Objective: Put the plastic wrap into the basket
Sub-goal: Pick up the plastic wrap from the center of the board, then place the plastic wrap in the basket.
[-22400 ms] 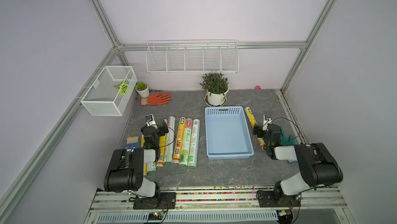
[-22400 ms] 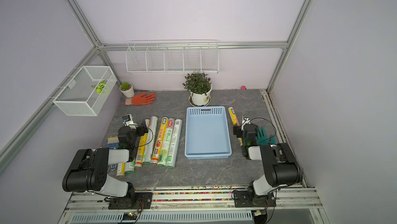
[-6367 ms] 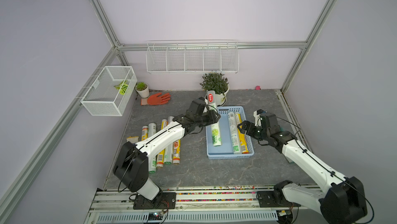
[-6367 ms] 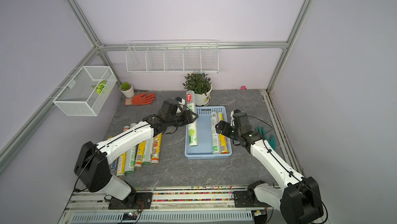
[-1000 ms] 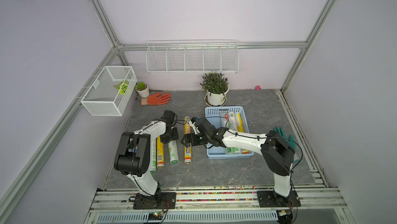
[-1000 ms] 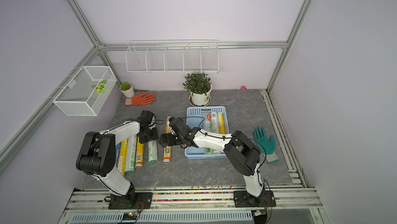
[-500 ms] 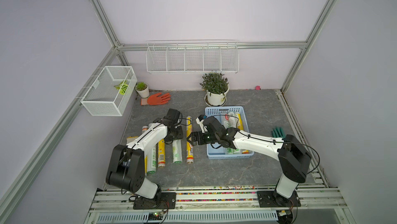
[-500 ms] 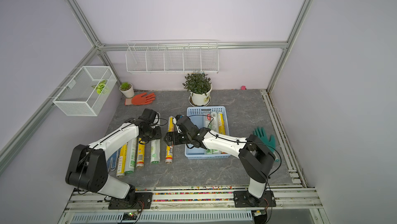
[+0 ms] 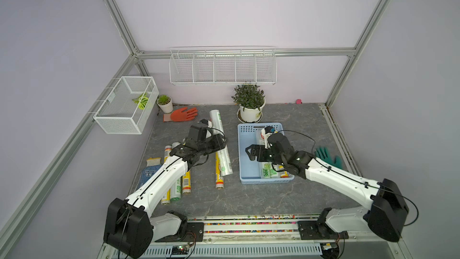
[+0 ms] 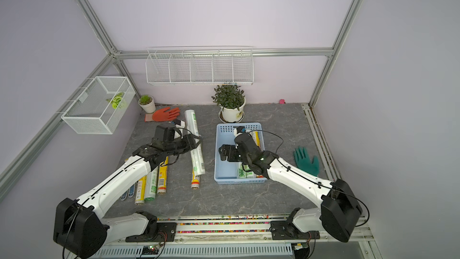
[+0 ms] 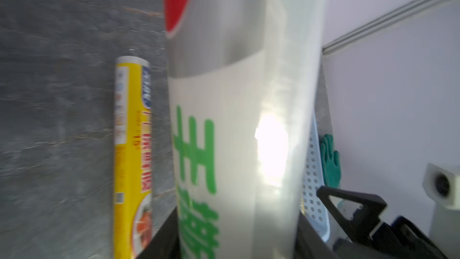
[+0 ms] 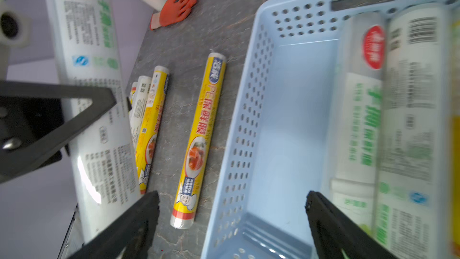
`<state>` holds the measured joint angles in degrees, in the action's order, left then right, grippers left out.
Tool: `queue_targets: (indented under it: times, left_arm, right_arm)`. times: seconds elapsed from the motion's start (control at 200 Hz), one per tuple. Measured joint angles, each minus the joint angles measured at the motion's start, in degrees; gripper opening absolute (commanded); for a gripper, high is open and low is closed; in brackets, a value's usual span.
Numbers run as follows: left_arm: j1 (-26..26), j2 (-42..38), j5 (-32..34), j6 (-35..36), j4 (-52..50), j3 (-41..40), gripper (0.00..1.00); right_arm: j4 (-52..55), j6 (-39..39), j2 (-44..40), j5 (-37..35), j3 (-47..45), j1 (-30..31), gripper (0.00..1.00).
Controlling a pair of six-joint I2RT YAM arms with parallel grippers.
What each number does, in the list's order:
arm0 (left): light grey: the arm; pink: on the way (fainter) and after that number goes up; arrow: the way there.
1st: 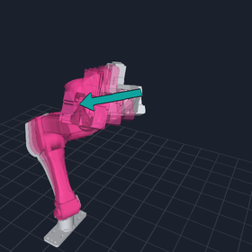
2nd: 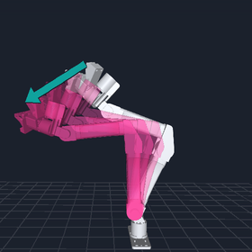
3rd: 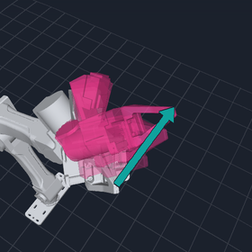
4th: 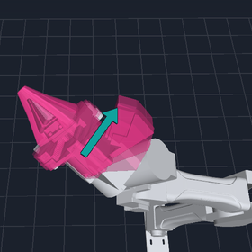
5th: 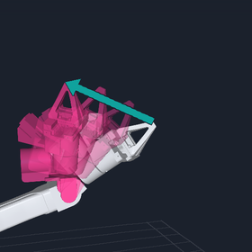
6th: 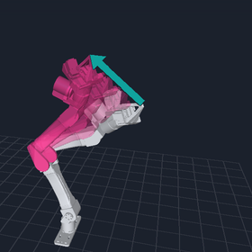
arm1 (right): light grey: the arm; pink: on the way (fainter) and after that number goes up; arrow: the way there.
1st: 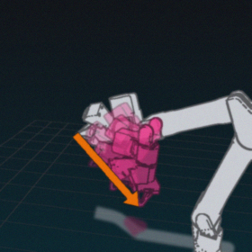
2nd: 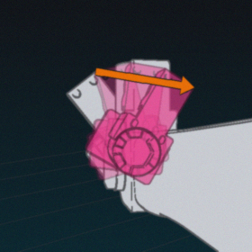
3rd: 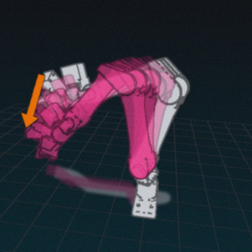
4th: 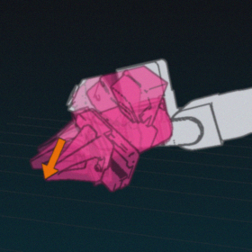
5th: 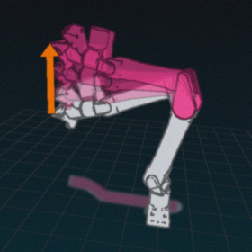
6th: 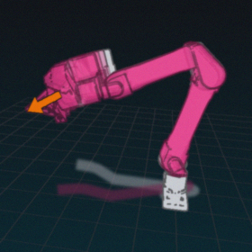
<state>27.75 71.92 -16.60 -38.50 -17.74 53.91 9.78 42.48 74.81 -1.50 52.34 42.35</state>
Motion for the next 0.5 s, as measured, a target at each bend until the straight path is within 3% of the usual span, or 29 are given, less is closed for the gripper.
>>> queue_targets:
  times: [0.245,0.5]
  left_arm:
    - [8.85,11.39,-1.29,-1.92,3.91,7.13,0.27]
    - [14.51,24.37,-0.24,-3.13,2.23,17.94,0.26]
  right_arm:
    - [2.78,-0.02,-5.62,2.32,-4.83,-8.57,0.97]
    - [4.76,-0.07,-9.7,4.02,-7.34,-10.51,0.97]
